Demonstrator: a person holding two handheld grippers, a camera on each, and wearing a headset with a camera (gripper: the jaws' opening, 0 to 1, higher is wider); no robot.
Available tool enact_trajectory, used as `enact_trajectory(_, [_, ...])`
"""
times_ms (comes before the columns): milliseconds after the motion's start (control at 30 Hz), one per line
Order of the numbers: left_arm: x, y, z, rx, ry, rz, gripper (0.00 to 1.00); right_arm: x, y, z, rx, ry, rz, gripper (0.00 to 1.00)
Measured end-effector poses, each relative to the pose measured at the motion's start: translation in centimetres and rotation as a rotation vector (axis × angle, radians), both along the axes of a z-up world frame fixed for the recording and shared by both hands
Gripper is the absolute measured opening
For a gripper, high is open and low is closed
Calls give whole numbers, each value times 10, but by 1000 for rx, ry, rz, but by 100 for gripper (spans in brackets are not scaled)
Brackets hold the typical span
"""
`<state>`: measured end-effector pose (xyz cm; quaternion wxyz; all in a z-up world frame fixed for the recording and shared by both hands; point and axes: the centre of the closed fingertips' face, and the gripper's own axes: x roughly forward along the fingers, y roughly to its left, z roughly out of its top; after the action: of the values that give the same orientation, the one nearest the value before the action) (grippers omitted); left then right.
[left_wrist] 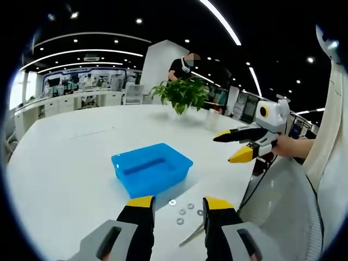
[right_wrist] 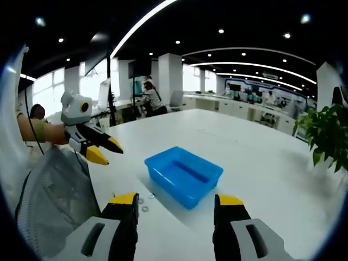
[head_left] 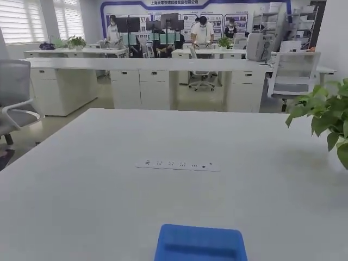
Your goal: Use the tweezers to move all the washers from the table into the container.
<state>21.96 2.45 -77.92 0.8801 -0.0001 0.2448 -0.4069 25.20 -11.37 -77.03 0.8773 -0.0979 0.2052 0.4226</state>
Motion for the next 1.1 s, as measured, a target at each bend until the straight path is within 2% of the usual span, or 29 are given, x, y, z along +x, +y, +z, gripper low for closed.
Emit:
enact_trajectory(233, [-7,-16,-13,63,23,-118,16,-10,23,-21,-43,52,114,44])
enact_trajectory(300, [-10,-19,-15,66,39,-143,13,-13,29,-26,-67,57,150,42])
enact_trajectory(400, [-12,-23,-17,86,38,-176,10,-17,37,-31,-74,68,185,40])
enact_trajectory(467, [-11,-25,-20,96,42,-184,13,-20,42,-35,-74,80,206,39])
enact_trajectory(600, [-10,-26,-27,109,71,-193,20,-27,53,-41,-83,96,246,39])
enact_trajectory(733, [-12,-24,-37,138,118,-198,29,-35,64,-47,-96,106,289,38])
enact_trajectory(833, [-15,-22,-44,174,125,-212,29,-41,70,-51,-109,111,316,38])
enact_trajectory(967, [-21,-20,-53,202,157,-227,29,-48,76,-56,-117,126,347,37])
enact_trajectory(1100, [-27,-16,-66,272,179,-255,30,-53,79,-61,-131,140,371,36])
